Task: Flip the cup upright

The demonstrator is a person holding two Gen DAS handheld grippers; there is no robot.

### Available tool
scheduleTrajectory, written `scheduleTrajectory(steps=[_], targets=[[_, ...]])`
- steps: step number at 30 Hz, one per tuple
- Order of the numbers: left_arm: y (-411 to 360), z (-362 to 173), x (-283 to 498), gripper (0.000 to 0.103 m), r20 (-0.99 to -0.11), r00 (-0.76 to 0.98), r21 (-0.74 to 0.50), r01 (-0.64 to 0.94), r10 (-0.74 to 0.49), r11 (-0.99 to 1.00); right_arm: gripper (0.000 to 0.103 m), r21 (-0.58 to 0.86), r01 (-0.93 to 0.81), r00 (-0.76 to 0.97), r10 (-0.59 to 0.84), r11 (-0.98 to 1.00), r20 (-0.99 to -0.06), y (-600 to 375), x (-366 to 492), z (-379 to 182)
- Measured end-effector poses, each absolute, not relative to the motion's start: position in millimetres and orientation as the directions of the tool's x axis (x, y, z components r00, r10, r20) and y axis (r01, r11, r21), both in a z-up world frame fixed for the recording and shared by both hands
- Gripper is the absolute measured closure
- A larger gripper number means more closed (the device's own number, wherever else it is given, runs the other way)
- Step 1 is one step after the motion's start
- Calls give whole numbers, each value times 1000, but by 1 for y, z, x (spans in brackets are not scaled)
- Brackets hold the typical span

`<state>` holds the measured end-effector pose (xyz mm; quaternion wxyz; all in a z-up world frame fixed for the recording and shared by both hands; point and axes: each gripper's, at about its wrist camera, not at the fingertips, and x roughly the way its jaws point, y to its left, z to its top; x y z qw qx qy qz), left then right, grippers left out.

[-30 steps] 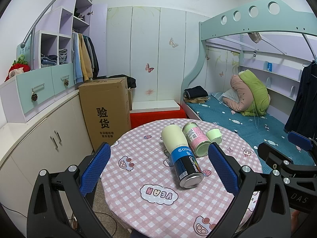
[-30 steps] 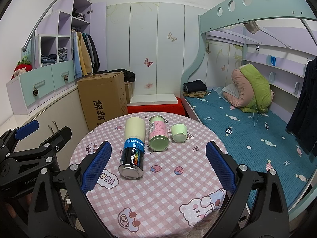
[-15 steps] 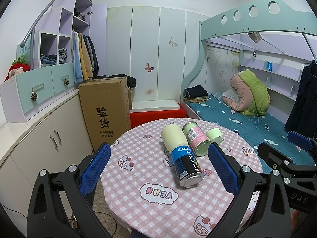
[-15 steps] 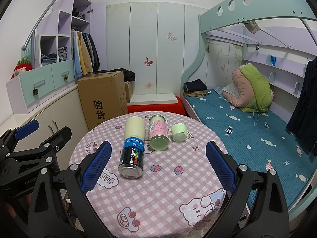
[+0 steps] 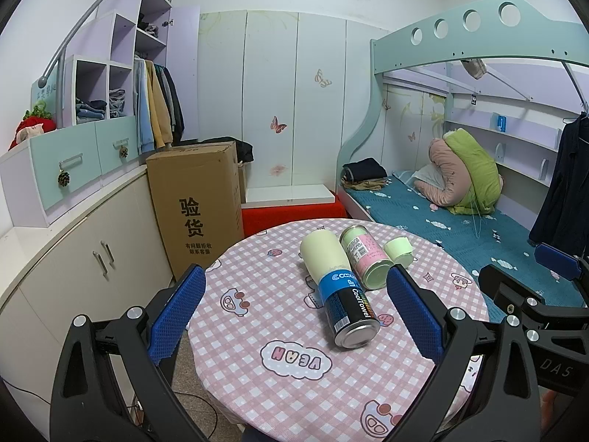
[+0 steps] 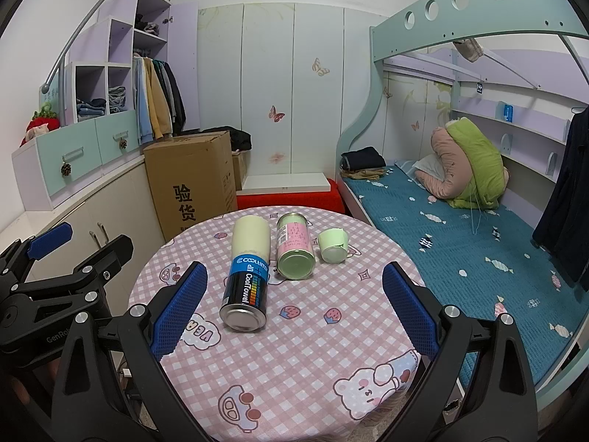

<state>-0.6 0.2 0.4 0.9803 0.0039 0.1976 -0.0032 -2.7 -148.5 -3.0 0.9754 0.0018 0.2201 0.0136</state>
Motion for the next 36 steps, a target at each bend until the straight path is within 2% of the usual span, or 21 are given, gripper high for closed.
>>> scheduleTrajectory(steps=[29, 36], targets=[[6, 6, 2, 8, -393, 920, 9, 8, -4, 1000, 7, 9, -28, 901, 29, 1000, -433, -146, 6, 1], [11, -13, 29, 8, -425, 905, 15, 8, 0, 1000, 7, 16, -33, 887, 37, 999, -461, -138, 33, -22]])
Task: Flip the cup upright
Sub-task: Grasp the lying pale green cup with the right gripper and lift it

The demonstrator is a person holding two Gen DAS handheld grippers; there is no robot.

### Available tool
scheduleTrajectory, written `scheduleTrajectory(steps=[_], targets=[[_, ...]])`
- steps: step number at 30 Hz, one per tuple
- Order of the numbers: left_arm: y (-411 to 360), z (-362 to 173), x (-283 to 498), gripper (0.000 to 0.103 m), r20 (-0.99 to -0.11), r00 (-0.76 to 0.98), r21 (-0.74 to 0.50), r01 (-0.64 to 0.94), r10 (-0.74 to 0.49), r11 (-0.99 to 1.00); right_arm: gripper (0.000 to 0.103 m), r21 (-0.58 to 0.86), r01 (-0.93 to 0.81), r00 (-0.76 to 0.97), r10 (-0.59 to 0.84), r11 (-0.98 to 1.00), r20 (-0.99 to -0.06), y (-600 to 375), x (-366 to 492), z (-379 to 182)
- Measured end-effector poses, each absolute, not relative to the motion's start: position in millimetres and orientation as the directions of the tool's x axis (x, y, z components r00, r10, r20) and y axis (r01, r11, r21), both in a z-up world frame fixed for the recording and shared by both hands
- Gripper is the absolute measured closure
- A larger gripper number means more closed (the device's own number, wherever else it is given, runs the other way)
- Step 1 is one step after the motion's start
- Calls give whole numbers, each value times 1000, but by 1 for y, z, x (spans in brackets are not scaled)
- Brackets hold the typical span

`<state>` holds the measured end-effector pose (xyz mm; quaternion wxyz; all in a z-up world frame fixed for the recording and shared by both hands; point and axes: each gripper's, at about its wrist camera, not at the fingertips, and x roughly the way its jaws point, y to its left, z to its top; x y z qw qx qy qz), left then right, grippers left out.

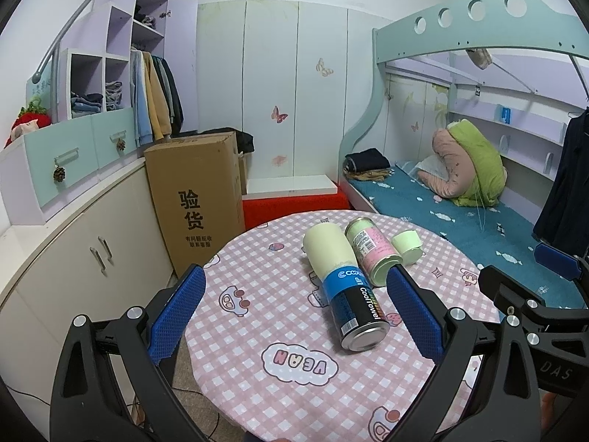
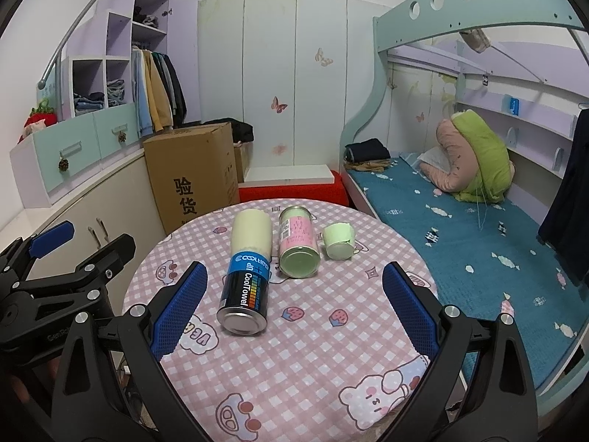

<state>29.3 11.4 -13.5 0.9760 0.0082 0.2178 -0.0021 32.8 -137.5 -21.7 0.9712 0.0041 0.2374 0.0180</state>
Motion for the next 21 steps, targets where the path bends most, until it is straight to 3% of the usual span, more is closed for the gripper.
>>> scheduleTrajectory(steps=[9, 21], targets=[[10, -36, 82, 8, -539, 839, -42, 51, -65, 998, 7, 28, -19, 848, 30, 999, -530, -145, 85, -48], [-10, -79, 216, 8, -723, 679, -92, 85, -125, 992, 7, 14, 65, 790, -43, 998, -612, -160, 187, -89]])
